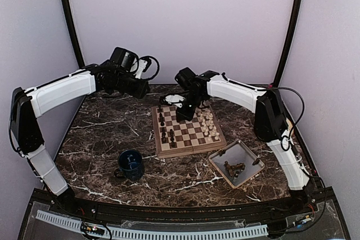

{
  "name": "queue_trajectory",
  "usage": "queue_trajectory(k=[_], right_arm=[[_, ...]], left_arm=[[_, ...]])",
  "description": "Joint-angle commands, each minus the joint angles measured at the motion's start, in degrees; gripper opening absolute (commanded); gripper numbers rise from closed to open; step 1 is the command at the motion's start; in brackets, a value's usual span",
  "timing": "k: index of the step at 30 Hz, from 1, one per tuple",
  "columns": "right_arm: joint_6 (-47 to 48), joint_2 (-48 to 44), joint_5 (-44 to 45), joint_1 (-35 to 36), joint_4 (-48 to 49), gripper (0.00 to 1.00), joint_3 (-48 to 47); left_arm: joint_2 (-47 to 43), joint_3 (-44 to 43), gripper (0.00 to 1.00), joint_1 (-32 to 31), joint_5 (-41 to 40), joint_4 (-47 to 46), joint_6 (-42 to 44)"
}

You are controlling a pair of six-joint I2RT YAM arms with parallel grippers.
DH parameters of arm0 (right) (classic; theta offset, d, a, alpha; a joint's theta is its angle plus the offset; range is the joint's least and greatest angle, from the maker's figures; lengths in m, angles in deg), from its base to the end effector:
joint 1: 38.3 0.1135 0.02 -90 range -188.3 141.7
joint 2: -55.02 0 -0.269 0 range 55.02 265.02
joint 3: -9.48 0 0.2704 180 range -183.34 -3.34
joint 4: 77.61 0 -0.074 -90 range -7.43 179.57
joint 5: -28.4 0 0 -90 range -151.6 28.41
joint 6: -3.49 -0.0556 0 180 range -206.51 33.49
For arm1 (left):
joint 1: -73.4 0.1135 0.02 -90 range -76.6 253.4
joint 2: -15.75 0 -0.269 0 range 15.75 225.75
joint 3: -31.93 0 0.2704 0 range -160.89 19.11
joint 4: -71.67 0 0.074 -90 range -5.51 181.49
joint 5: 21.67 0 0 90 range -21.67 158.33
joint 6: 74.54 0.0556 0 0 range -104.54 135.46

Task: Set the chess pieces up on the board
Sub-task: Place the pawn at d7.

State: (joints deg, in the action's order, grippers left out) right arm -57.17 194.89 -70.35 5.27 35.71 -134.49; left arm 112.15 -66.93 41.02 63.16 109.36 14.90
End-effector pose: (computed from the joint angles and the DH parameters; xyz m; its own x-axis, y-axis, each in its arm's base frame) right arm 0.3961 0.3885 0.1917 -0.2020 -0.8606 -0.4676 -0.9532 0.2824 -0.1079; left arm 0.3623 -0.2238 0.3178 -0.4917 0.3003 -0.8173 0.4664 0.8835 0.0440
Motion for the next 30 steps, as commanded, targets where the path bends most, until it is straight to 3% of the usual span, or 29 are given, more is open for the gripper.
queue_trajectory(k=[1,30], right_arm=[[-1.2,2.5,-2.7,1.7,-0.1,0.06,-2.6],[-1.5,6.6,-7.7,3.1,0.0,0.07,-5.6]], left_arm=[[-2.9,0.6,0.32,0.9,1.0,-0.9,-0.7],[-1.5,-0.1,0.32,2.7,4.1,-0.2,-0.9]])
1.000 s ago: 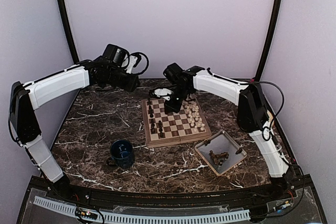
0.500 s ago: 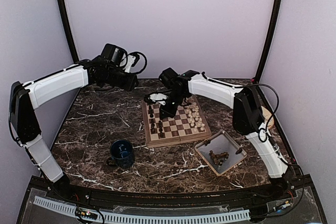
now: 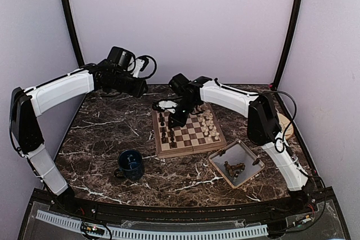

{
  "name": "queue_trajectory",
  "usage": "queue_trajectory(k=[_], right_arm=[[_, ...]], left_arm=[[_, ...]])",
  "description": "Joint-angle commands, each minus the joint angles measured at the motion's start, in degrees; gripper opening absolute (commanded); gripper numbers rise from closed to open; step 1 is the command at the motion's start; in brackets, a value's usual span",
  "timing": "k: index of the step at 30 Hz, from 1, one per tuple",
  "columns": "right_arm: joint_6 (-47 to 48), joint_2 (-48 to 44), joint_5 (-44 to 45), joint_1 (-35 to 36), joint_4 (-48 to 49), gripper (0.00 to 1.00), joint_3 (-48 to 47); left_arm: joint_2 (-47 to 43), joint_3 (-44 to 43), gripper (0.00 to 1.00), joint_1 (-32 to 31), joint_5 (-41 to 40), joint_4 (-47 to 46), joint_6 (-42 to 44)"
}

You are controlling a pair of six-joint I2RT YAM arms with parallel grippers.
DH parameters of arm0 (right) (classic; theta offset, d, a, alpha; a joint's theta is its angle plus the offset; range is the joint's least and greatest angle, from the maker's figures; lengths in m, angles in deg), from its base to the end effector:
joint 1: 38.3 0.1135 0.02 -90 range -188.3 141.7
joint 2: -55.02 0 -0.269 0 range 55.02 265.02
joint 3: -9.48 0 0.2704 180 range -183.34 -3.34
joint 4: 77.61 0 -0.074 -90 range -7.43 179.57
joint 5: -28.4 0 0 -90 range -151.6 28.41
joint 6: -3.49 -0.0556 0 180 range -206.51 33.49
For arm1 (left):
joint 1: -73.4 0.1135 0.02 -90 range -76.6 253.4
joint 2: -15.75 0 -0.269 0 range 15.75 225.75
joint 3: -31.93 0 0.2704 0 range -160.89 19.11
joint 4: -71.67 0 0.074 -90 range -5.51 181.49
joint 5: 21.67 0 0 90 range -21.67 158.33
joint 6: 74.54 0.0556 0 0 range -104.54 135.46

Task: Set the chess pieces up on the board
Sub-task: Place the pawn at d7.

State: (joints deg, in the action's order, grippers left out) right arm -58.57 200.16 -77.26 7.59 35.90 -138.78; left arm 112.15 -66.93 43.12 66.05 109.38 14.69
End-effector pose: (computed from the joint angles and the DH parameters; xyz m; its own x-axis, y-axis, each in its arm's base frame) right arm 0.3845 0.4182 0.1680 -0.1863 -0.8403 -0.5090 -0.9767 0.2146 0.0032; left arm 0.3689 -0.2129 0.3177 -0.5048 0.2792 -0.8169 0.4690 0.8831 0.0120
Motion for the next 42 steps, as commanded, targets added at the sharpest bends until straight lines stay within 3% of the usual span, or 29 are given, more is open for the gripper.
queue_trajectory(k=[1,5,10,26,34,42], right_arm=[[0.0,1.3,-0.8,0.9,-0.2,0.07,-1.1],[0.1,0.6,-0.2,0.9,0.0,0.07,0.1],[-0.7,0.0,1.8,0.9,1.5,0.23,1.3],[-0.2,-8.2,4.0,0.5,1.8,0.35,4.6],[0.8,-22.8,2.3,-2.2,2.4,0.38,18.9],[3.6,-43.2,2.6,-6.8,5.2,0.36,49.1]], left_arm=[[-1.5,-0.1,0.32,0.8,1.5,-0.2,-0.8],[-1.3,-0.2,0.32,1.3,2.3,-0.2,-1.0],[-0.9,-0.5,0.33,1.7,3.3,0.1,-1.3],[-0.2,-0.4,0.33,1.7,3.8,0.3,-1.2],[0.7,-0.4,0.33,1.7,5.3,0.3,-1.2],[1.9,-0.2,0.33,-1.8,9.0,0.0,2.0]])
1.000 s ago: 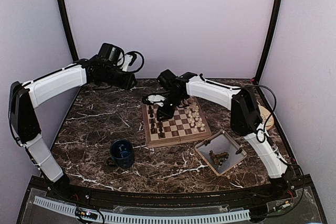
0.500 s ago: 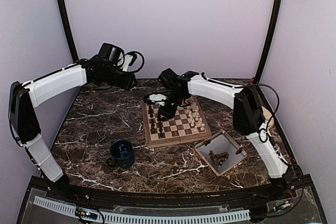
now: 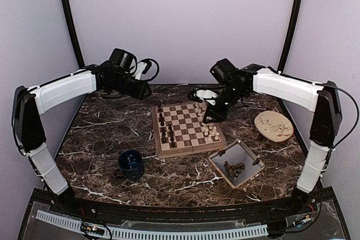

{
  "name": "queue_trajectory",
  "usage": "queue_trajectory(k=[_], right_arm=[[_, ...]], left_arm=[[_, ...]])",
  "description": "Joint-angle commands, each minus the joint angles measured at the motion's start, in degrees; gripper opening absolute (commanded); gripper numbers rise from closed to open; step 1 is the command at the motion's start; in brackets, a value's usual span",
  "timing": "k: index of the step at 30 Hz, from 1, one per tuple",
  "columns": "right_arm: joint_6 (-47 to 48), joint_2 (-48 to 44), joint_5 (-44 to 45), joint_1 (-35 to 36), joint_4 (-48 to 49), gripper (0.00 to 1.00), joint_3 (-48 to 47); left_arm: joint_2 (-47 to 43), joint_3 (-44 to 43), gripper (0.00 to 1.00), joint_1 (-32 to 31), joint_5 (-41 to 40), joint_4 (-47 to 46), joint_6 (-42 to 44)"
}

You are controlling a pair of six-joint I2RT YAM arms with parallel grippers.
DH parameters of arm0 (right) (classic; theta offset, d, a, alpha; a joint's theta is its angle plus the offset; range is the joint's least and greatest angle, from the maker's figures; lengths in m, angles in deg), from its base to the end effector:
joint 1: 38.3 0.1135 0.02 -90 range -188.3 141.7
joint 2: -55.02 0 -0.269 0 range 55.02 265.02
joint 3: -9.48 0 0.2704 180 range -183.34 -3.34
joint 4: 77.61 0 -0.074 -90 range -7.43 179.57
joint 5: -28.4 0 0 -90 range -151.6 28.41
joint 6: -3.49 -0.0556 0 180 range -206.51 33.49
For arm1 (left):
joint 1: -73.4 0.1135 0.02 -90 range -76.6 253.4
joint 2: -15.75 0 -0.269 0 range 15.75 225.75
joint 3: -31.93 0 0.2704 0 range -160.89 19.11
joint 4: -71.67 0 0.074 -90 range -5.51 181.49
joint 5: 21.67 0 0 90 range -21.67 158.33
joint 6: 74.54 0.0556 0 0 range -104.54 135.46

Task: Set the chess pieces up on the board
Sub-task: Place the pawn at d7, then pick up the rook from the chess pile.

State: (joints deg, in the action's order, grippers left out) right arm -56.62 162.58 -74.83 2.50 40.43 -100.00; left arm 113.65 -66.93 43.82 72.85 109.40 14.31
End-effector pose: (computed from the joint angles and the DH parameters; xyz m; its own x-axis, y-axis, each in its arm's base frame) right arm 0.3213 0.2941 0.2680 -0.2085 -0.8208 -0.5318 -0.9533 0.2920 -0.0770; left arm 0.3727 -0.2166 0.3070 -0.5315 0.2787 -0.7999 0.5364 0.8416 -0.0632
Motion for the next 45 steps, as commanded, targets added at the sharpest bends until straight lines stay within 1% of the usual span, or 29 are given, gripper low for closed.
queue_trajectory(k=[1,5,8,11,13,18,23,32,39,41,45], right_arm=[[2.1,-7.4,0.6,-1.8,0.1,0.35,13.4],[3.8,-12.8,1.1,-2.0,-2.7,0.33,23.0],[4.5,-17.5,-1.1,-2.0,-3.4,0.32,28.5],[6.3,-21.5,-4.6,-1.5,-5.4,0.32,32.9],[8.0,-23.5,-5.3,-0.2,-7.3,0.32,35.4],[9.2,-27.0,-1.5,4.2,-6.1,0.38,42.1],[9.0,-26.7,0.1,6.6,-5.1,0.39,43.6],[7.3,-24.8,7.2,7.8,0.3,0.37,46.1],[6.8,-22.8,7.3,7.8,2.2,0.35,46.4],[6.9,-22.2,7.0,7.7,2.4,0.32,46.7],[7.4,-21.2,6.2,7.8,1.6,0.23,46.8]], left_arm=[[0.8,-0.2,0.32,-3.4,1.7,0.3,2.9],[3.1,-1.0,0.32,-7.9,-0.6,2.2,5.3],[4.1,-1.1,0.32,-9.7,-2.6,2.6,5.8],[4.7,-1.0,0.32,-10.1,-2.7,2.5,5.7],[5.0,-1.0,0.32,-10.1,-3.0,2.5,5.7],[5.2,-1.1,0.32,-10.1,-3.3,2.6,5.7],[5.3,-1.0,0.32,-10.2,-4.1,2.6,5.7],[5.8,-1.1,0.32,-10.7,-4.2,2.8,5.8],[5.7,-1.2,0.32,-10.8,-4.5,3.1,6.0],[5.7,-1.2,0.32,-10.8,-4.6,3.2,6.1],[5.7,-1.3,0.31,-10.9,-4.7,3.3,6.2]])
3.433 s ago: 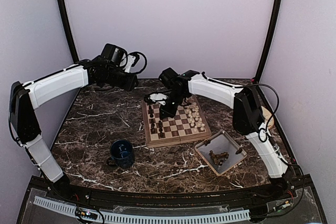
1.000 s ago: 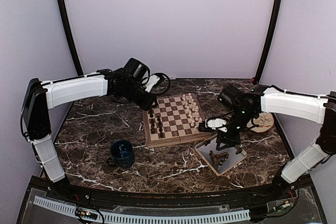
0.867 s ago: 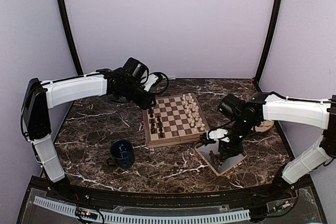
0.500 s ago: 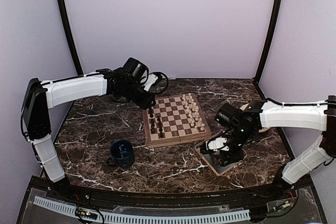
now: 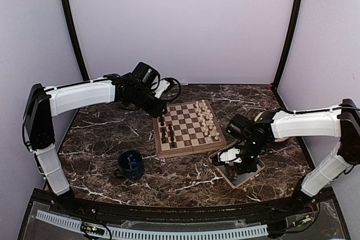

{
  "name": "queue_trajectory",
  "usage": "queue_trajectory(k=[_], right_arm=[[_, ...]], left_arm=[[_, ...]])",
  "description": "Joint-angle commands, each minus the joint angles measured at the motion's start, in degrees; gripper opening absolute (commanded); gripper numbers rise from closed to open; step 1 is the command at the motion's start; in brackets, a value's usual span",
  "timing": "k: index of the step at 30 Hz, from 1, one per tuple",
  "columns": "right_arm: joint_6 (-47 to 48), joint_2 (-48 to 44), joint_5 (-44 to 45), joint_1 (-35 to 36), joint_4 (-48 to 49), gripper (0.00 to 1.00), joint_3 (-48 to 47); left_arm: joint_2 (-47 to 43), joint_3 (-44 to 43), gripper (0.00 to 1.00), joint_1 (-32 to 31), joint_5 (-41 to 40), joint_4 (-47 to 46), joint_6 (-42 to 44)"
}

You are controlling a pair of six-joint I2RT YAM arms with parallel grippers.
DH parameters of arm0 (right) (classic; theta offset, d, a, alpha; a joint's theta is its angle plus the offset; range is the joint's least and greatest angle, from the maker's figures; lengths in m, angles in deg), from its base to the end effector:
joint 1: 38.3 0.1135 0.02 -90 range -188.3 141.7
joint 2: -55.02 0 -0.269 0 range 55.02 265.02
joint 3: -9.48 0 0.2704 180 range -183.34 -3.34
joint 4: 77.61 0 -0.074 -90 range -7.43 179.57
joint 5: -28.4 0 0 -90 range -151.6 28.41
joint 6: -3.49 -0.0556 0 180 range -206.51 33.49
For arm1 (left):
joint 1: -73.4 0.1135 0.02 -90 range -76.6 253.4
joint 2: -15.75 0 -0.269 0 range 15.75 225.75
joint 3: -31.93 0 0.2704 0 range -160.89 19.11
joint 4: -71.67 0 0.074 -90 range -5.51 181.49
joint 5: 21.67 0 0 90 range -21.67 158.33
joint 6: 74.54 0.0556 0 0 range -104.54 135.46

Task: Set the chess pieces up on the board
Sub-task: Pick up the rook from the chess pile.

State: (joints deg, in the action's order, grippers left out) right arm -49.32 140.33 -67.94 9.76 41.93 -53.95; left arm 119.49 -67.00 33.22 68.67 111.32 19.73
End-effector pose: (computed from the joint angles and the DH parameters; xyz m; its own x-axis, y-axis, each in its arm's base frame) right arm 0.1733 0.2021 0.1527 -0.0749 -0.9822 -0.1723 -0.9972 0.0748 0.0066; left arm 0.3404 -0.2879 0.2614 -0.4854 0.5073 -0.7121 0.6865 0.7255 0.0490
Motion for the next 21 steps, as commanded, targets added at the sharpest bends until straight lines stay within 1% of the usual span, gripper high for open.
queue_trajectory(k=[1,3,4,8,11,15,21], right_arm=[[0.2,1.1,-0.9,0.5,-0.2,0.19,0.8],[0.3,1.4,-1.4,0.5,-0.7,0.14,0.9],[0.4,1.5,-1.4,0.5,-1.0,0.14,0.8],[0.5,2.7,-0.9,0.5,-1.3,0.17,1.5],[0.5,3.1,-1.5,0.5,-1.6,0.11,1.5],[1.0,3.1,-4.7,-0.1,-3.4,0.06,0.2],[2.9,4.6,-12.5,-3.0,-8.5,0.05,-3.0]], left_arm=[[-0.1,-1.2,0.31,-0.4,-0.6,1.4,0.7],[-0.1,-1.2,0.32,-0.4,-0.6,1.4,0.8],[-0.1,-1.2,0.32,-0.5,-0.7,1.4,0.8],[0.0,-1.2,0.32,-0.6,-1.2,1.5,1.0],[0.0,-1.2,0.32,-0.7,-1.2,1.5,0.9],[0.1,-1.2,0.32,-0.8,-1.4,1.5,1.1],[0.2,-1.2,0.32,-1.0,-1.7,1.6,1.2]])
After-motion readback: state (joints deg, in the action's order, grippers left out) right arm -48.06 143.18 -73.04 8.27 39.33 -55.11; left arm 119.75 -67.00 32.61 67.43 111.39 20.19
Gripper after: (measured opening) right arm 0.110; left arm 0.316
